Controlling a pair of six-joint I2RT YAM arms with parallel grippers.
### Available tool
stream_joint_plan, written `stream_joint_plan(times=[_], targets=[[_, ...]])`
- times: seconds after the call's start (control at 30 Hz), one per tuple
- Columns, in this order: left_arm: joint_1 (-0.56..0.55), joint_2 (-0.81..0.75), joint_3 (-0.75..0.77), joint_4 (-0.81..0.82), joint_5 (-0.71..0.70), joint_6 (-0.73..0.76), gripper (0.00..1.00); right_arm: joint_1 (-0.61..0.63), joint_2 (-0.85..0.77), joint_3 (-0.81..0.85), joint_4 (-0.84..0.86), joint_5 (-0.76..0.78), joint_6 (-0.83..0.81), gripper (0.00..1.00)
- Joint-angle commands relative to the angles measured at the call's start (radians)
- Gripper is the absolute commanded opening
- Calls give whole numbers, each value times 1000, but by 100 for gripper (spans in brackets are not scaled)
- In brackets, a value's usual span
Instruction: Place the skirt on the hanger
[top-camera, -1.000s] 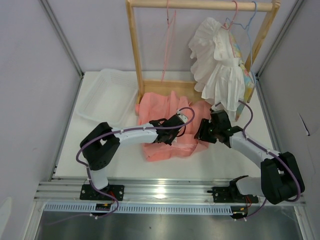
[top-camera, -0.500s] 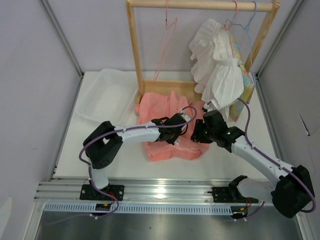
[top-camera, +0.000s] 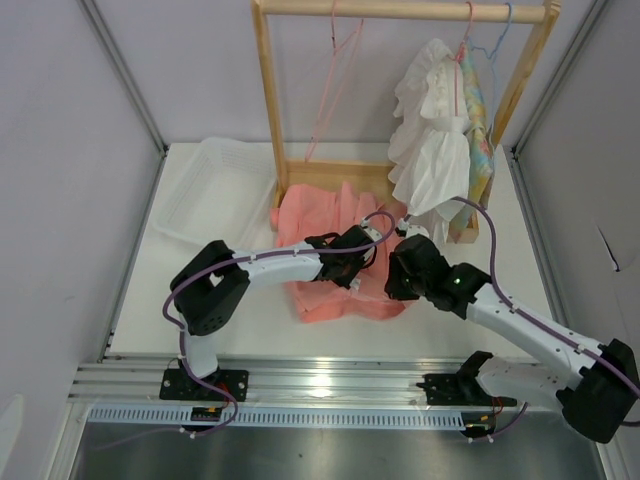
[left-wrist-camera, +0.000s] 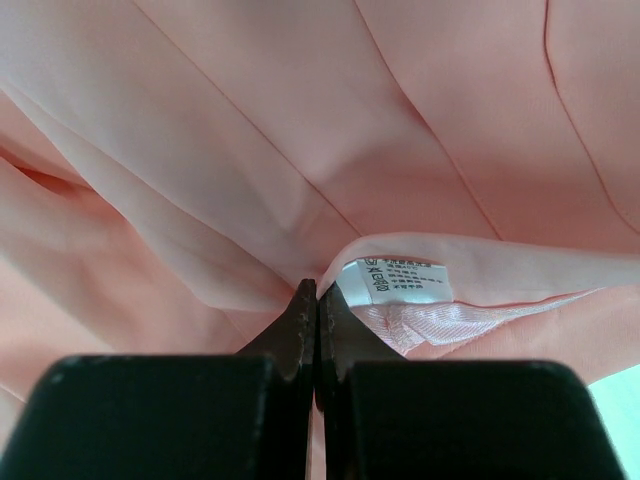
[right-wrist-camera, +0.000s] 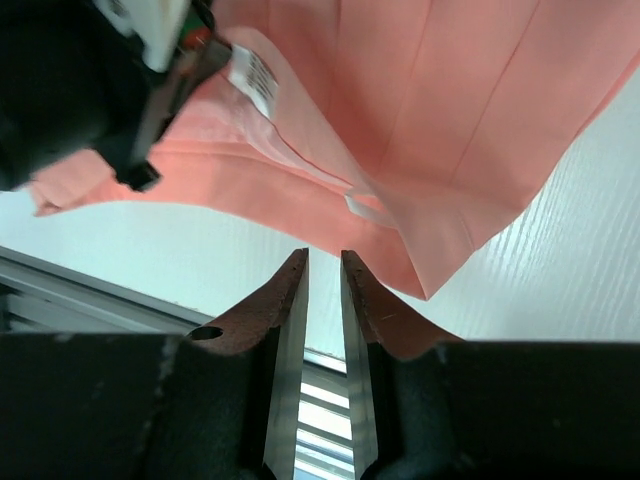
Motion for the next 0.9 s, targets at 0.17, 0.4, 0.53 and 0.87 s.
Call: stream_joint_plan(times=[0.17, 0.4, 0.53, 0.87], targets=[[7, 7, 48, 17, 28, -3, 0, 24, 113, -49, 64, 35, -38, 24], [7, 6, 52, 9, 29, -1, 0, 42, 170, -46, 79, 93, -62, 27], [7, 7, 52, 8, 31, -3, 0, 44, 200, -41, 88, 104, -81, 30], [7, 11, 60, 0, 37, 5, 0, 61, 237, -35, 111, 136, -108, 35]])
